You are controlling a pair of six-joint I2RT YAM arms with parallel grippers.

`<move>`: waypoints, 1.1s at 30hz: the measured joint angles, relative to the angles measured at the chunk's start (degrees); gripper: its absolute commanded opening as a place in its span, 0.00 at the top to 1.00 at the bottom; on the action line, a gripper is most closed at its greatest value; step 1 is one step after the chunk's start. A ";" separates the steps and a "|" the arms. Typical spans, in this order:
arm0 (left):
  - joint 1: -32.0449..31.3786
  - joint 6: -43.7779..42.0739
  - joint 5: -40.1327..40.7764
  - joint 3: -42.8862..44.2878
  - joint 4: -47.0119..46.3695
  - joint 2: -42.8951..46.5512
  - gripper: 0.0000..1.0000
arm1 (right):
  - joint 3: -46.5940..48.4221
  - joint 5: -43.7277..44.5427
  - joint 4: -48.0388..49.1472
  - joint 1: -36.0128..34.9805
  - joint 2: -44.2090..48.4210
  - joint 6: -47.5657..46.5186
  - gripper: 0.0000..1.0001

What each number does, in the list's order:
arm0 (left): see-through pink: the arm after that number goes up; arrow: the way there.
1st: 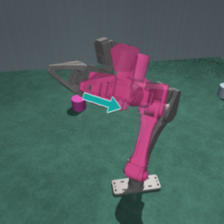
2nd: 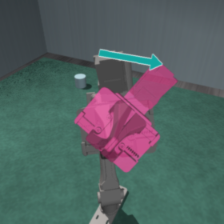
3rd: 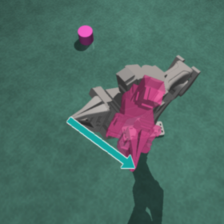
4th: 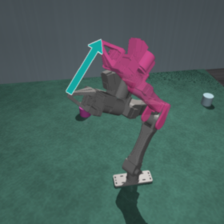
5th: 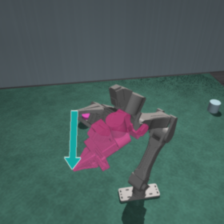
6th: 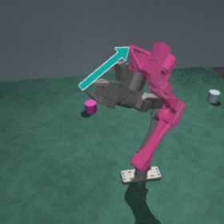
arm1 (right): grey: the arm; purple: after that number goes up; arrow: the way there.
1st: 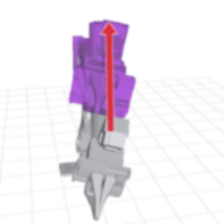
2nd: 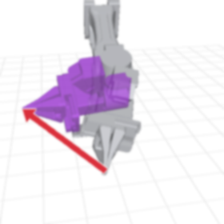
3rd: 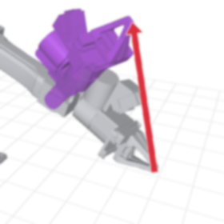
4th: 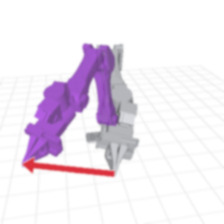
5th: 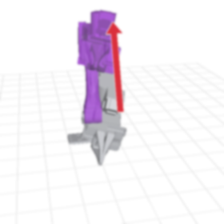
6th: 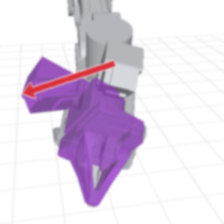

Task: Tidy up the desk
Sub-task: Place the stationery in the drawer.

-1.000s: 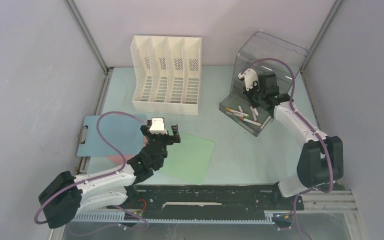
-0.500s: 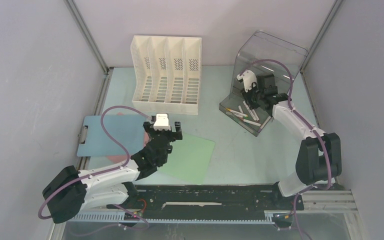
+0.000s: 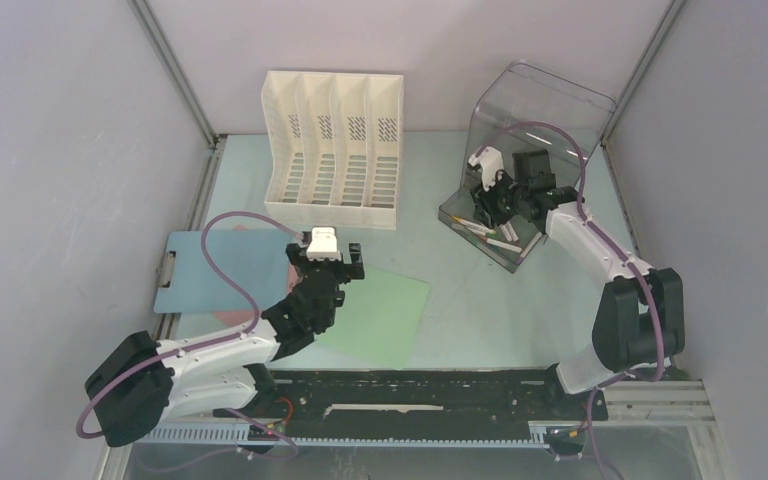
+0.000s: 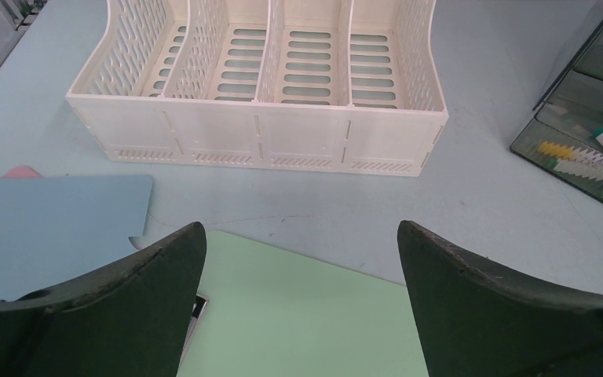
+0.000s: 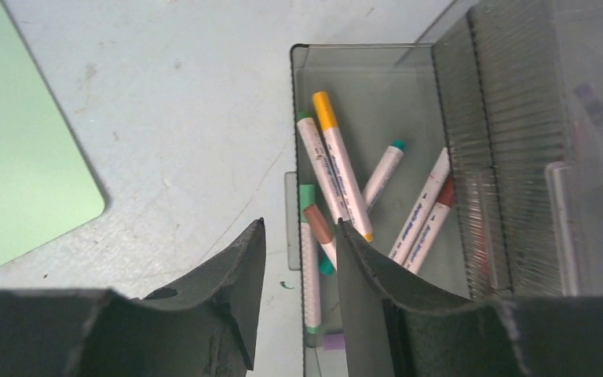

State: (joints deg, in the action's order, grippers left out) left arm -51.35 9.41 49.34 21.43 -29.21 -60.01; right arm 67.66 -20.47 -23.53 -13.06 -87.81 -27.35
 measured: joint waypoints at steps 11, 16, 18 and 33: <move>0.00 0.00 0.02 0.00 0.00 0.00 0.00 | 0.00 -5.79 -2.56 0.22 0.00 0.00 0.50; 0.00 0.00 0.02 0.00 0.00 0.00 0.00 | 0.02 -6.80 -3.85 0.15 -0.20 -0.11 0.43; 0.00 0.00 0.02 0.00 0.02 0.00 0.00 | 0.20 -6.97 -4.59 -0.11 -0.68 -0.44 0.34; 0.00 0.00 0.02 0.00 0.00 0.00 0.00 | 7.89 -3.93 -14.49 -5.95 -11.43 -5.62 0.00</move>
State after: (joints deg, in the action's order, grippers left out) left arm -51.35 9.41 49.36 21.43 -29.21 -60.01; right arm 75.55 -24.40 -38.02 -19.00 -99.24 -32.97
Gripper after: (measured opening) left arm 0.996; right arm 0.993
